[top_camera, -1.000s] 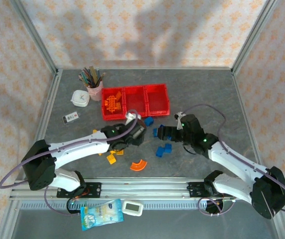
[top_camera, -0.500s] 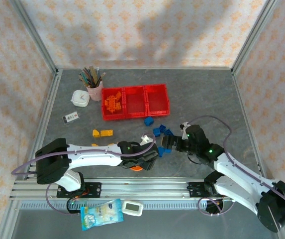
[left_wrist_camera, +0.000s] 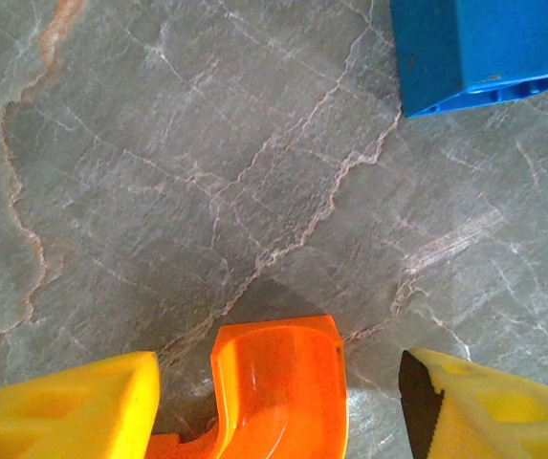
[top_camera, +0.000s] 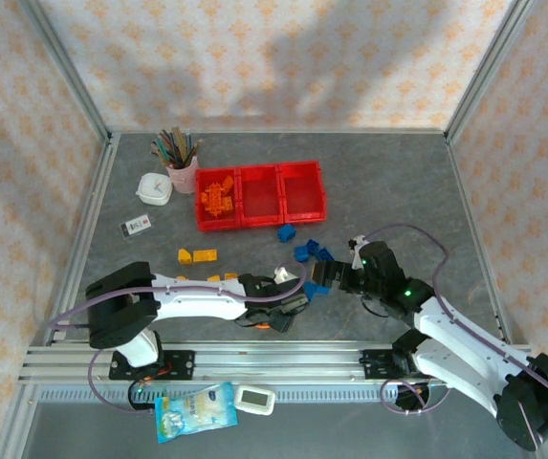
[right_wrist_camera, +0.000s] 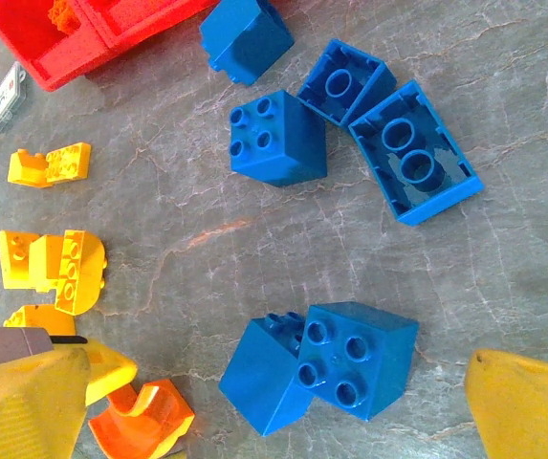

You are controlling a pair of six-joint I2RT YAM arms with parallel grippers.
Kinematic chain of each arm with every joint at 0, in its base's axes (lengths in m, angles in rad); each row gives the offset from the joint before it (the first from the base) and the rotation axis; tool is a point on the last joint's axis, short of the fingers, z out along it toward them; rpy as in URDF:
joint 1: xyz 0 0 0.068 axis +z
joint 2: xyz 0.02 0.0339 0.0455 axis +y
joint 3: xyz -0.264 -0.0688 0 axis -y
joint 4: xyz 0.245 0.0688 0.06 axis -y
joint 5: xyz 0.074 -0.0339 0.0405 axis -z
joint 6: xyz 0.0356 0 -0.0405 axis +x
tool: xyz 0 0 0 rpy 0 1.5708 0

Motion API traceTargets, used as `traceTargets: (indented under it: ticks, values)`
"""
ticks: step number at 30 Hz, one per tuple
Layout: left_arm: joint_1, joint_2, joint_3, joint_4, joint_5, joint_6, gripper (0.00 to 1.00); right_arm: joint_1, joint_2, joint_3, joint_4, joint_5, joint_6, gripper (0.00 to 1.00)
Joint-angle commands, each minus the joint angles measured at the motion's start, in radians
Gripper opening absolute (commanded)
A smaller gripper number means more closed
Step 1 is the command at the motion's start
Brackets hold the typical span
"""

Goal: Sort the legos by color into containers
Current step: Pick up the lego from the middle-left of the table.

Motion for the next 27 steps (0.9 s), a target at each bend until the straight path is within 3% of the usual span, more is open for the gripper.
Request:
traceTargets:
  ticks: [1,16,27]
  values:
    - [0.002,0.032,0.025,-0.020,-0.021,0.020,0.67,-0.008,-0.012,-0.009,-0.006,0.017,0.011,1.00]
    - [0.024,0.047,0.015,-0.029,-0.059,0.010,0.41,-0.007,-0.012,-0.006,-0.006,0.021,0.009,1.00]
    - [0.087,-0.037,0.010,-0.045,-0.077,-0.011,0.36,-0.009,-0.009,0.018,0.002,0.022,-0.001,1.00]
